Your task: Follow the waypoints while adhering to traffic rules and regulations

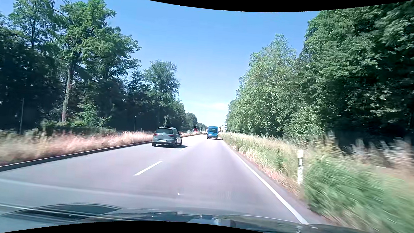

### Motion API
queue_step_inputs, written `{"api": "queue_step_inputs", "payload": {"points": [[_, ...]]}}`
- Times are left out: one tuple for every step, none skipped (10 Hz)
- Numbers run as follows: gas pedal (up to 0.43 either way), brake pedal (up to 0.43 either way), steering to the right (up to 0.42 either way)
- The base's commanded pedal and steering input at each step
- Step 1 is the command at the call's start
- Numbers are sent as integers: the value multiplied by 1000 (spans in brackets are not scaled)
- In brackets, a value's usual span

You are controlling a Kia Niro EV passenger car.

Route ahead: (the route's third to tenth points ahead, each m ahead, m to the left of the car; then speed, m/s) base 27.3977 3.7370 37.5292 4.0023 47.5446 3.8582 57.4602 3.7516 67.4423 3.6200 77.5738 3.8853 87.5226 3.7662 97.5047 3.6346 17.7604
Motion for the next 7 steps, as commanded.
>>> {"api": "queue_step_inputs", "payload": {"points": [[118, 0, -1], [118, 0, -1], [118, 0, -1], [118, 0, -1], [118, 0, -1], [118, 0, -1], [118, 0, -1]]}}
